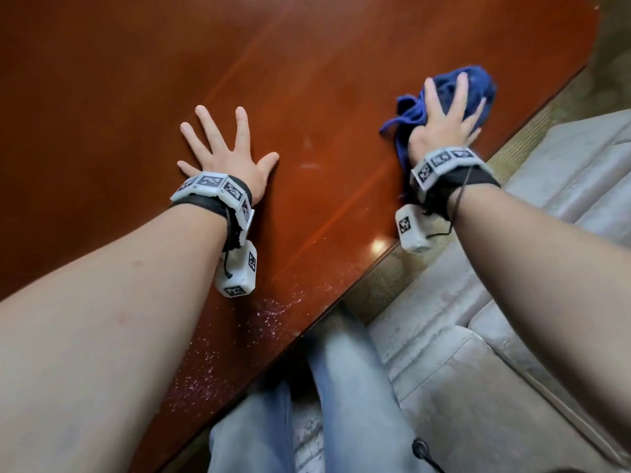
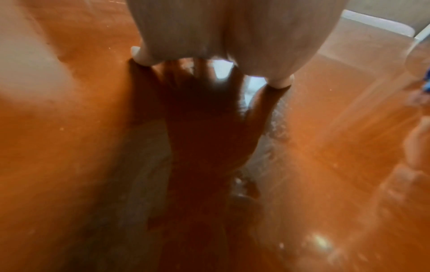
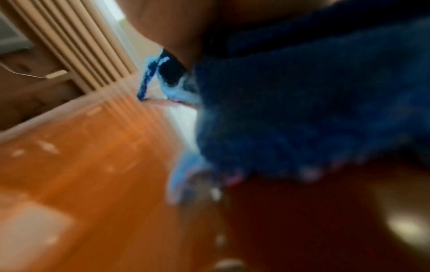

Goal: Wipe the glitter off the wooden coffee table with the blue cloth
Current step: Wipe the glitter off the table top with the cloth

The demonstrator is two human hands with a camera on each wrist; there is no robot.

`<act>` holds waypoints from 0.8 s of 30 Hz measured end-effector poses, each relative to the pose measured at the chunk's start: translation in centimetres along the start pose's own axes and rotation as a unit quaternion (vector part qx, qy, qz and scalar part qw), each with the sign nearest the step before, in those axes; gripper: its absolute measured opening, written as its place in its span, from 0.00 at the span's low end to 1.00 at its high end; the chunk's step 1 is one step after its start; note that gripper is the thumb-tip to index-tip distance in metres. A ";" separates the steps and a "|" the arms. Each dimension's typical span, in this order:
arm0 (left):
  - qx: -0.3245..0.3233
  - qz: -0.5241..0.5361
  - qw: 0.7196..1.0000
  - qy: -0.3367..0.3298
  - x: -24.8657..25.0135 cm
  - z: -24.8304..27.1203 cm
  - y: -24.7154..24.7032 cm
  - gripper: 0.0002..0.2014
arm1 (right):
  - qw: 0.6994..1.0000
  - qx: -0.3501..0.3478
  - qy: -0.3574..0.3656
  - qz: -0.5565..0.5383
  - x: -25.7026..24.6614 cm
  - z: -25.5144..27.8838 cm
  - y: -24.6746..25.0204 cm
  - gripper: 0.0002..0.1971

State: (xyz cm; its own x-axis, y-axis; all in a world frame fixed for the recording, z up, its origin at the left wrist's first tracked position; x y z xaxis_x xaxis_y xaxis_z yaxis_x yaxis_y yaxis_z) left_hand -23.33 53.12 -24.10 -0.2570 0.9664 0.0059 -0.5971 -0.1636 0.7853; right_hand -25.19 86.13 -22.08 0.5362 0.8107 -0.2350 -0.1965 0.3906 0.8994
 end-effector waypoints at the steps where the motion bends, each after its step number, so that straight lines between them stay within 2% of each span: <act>1: -0.001 -0.002 1.000 -0.005 0.0 0.2 -0.2 0.40 | 1.000 -0.008 0.022 0.017 -1.5 0.9 -0.8 0.38; 3: -0.001 -0.004 1.000 -0.009 0.0 0.5 -0.4 0.39 | 0.992 -0.036 0.117 0.037 -5.2 5.1 -3.5 0.39; 5: -0.002 -0.008 1.000 -0.015 0.0 0.8 -0.5 0.39 | 0.974 -0.092 0.207 0.024 -7.6 11.3 -7.0 0.40; 7: -0.009 -0.023 0.999 -0.030 -0.3 1.0 -0.7 0.39 | 0.947 -0.149 0.278 0.050 -7.9 17.0 -9.7 0.40; 9: -0.013 -0.040 0.998 -0.042 -0.8 1.3 -1.0 0.39 | 0.931 -0.177 0.310 0.082 -5.8 19.4 -10.3 0.38; 11: -0.008 -0.050 0.998 -0.046 -1.1 1.7 -1.3 0.39 | 0.935 -0.172 0.298 0.082 -3.2 18.0 -8.8 0.40; 14: -0.010 -0.054 0.997 -0.050 -1.1 2.2 -1.6 0.39 | 0.972 -0.117 0.195 0.059 0.4 12.5 -5.4 0.43; 17: -0.006 -0.075 0.994 -0.076 -1.5 2.8 -1.9 0.39 | 0.991 -0.079 0.104 0.013 0.8 10.0 -4.0 0.42; 20: -0.005 -0.098 0.989 -0.109 -2.2 3.3 -2.4 0.38 | 0.996 -0.042 0.073 -0.005 -1.4 13.0 -5.5 0.41; 24: -0.002 -0.105 0.984 -0.144 -3.2 4.0 -2.7 0.37 | 0.985 -0.083 0.151 -0.007 -5.6 24.2 -12.0 0.41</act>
State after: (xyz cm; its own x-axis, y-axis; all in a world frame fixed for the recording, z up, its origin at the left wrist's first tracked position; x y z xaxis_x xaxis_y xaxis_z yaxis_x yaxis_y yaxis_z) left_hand -17.86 51.28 -23.81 0.0989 0.9949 0.0189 -0.6166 0.0463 0.7859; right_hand -5.98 66.32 -22.63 0.2767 0.8877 -0.3679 -0.3366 0.4481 0.8282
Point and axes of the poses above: each hand's wrist, its own z-axis away from the middle knuckle, its own y-axis out of the back of the hand, x = y × z, the point moved 10 cm from there along -z, towards the middle knuckle, and after that the axes turned 2 degrees about -z, right-handed, at the moved point
